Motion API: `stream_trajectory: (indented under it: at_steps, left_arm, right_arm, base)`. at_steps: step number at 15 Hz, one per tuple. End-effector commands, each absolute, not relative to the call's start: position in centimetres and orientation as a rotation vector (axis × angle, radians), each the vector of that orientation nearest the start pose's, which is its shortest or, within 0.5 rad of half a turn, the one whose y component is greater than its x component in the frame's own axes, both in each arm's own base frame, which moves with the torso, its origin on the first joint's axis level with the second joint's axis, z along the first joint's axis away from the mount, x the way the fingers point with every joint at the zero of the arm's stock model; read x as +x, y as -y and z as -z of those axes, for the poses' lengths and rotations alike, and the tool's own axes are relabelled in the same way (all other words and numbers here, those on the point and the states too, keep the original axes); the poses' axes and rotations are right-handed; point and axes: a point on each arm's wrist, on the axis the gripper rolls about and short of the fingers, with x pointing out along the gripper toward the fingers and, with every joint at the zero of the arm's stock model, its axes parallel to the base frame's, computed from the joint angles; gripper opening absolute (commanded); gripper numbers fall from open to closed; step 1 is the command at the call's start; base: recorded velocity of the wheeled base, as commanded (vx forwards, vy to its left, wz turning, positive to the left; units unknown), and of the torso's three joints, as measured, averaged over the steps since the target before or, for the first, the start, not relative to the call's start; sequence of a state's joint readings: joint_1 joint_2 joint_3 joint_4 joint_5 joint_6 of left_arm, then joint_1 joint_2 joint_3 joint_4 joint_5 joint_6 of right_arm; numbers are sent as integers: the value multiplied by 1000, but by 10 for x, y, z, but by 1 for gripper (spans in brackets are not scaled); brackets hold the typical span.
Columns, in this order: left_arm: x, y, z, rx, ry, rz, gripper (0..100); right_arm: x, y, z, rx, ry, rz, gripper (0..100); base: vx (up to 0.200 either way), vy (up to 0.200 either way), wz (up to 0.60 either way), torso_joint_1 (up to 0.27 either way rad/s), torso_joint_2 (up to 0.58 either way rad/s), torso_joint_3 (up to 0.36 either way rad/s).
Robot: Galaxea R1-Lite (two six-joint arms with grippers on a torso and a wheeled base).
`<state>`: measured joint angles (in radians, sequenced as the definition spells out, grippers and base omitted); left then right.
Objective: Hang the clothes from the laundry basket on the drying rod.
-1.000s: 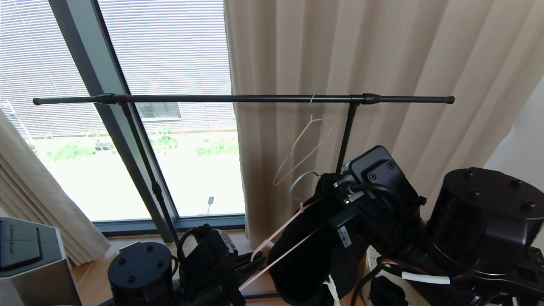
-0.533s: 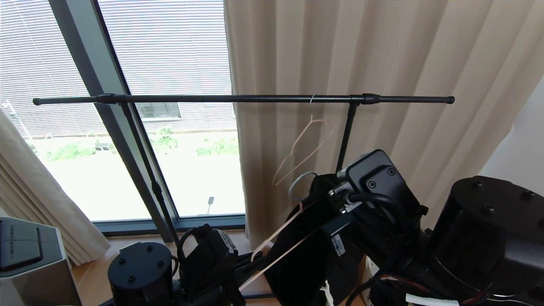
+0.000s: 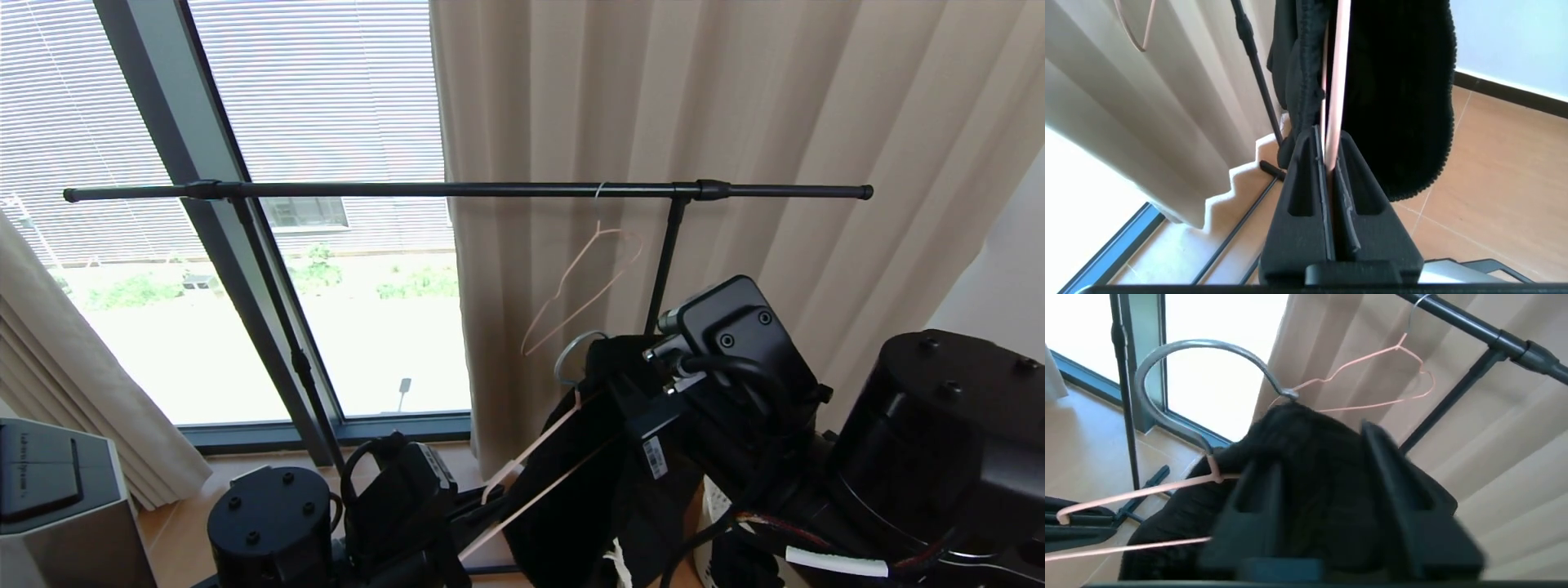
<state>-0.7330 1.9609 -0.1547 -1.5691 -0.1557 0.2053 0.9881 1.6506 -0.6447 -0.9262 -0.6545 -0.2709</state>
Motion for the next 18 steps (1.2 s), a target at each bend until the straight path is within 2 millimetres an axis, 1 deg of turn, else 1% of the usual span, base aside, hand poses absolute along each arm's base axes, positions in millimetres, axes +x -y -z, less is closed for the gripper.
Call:
stream_trajectory:
  at_steps: [1,2,4,7,9,16,18]
  left_arm:
    - [179,167,-66,261,-144,909,0]
    - [179,167,-66,260,-144,909,0]
    - [179,167,-66,261,-147,912,0]
    - [178,168,-66,262,-146,915,0]
    - [176,169,-66,263,-143,926,0]
    - [179,168,-71,247,-122,911,0]
    - [182,168,-72,244,-114,900,0]
  right_arm:
    - [171,-221,-186,-320,-7,-312,100]
    - [177,-217,-187,-318,-9,-289,100]
    - [181,-215,-188,-317,-10,-275,100]
    - [185,-216,-190,-308,-5,-266,100]
    - [188,-219,-186,-315,-14,-268,100]
    - [191,-226,-174,-326,-26,-271,100]
    - [186,-228,-174,-325,-21,-289,100]
  base:
    - [0,0,0,0,0,0]
    - [0,0,0,0,0,0]
    - [0,0,0,0,0,0]
    - [0,0,0,0,0,0]
    - [0,0,0,0,0,0]
    - [0,0,0,0,0,0]
    - [0,0,0,0,0,0]
